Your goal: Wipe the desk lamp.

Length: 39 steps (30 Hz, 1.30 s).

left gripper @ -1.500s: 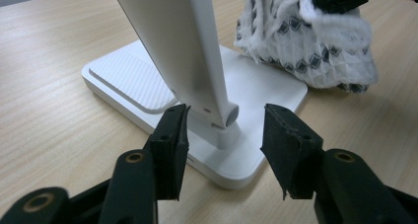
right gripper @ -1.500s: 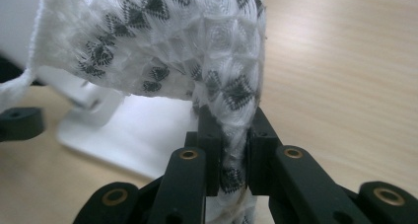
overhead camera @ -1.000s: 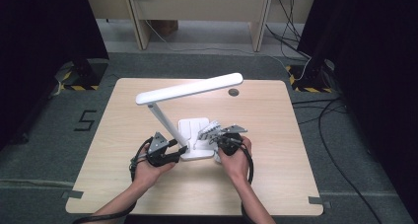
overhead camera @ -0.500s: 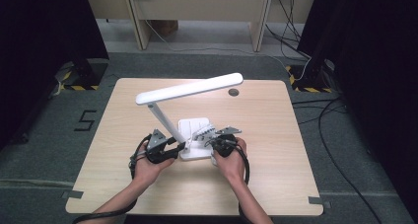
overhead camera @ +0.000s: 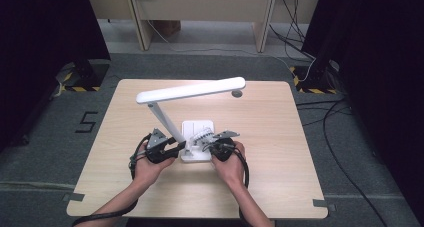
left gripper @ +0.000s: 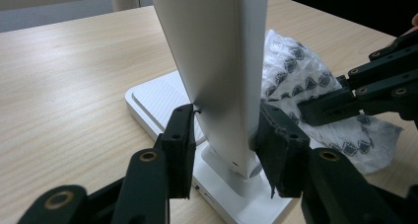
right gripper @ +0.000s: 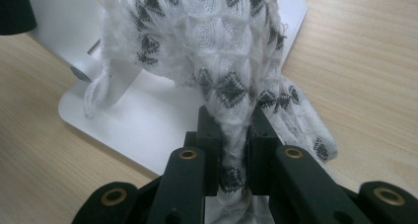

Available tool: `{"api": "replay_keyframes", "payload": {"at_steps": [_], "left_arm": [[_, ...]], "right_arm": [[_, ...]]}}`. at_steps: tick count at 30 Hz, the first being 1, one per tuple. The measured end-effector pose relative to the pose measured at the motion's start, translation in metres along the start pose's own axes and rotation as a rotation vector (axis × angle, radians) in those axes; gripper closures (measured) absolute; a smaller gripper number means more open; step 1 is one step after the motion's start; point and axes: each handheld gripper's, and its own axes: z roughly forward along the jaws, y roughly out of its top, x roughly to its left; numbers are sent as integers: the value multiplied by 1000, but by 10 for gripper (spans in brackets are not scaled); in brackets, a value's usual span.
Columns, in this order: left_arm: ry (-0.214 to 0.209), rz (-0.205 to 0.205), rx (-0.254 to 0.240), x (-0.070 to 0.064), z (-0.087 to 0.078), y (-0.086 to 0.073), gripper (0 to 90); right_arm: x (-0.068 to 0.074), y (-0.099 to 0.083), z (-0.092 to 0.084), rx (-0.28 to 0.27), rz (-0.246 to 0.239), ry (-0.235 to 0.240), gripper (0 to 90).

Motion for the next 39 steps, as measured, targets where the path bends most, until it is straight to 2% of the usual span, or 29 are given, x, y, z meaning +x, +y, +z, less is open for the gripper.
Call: {"api": "replay_keyframes", "payload": {"at_steps": [4, 7, 11, 16, 22, 36, 39], "left_arm": [[3, -4, -8, -1, 0, -1, 596], [0, -4, -10, 0, -1, -1, 597], [1, -3, -15, 0, -2, 0, 599], [-1, 1, -16, 0, -3, 0, 597], [-2, 3, -13, 0, -3, 0, 594], [-4, 4, -16, 0, -3, 0, 595], [-5, 5, -15, 0, -4, 0, 596]], "right_arm": [[-5, 15, -6, -60, 21, -3, 809], [-8, 34, -5, -97, -5, -17, 809], [-7, 57, 4, -119, -25, -15, 806], [-4, 74, 21, -118, -40, -1, 795], [3, 85, 37, -100, -68, 24, 795], [21, 96, 55, -55, -119, 108, 798], [23, 97, 59, -50, -126, 112, 798]]}}
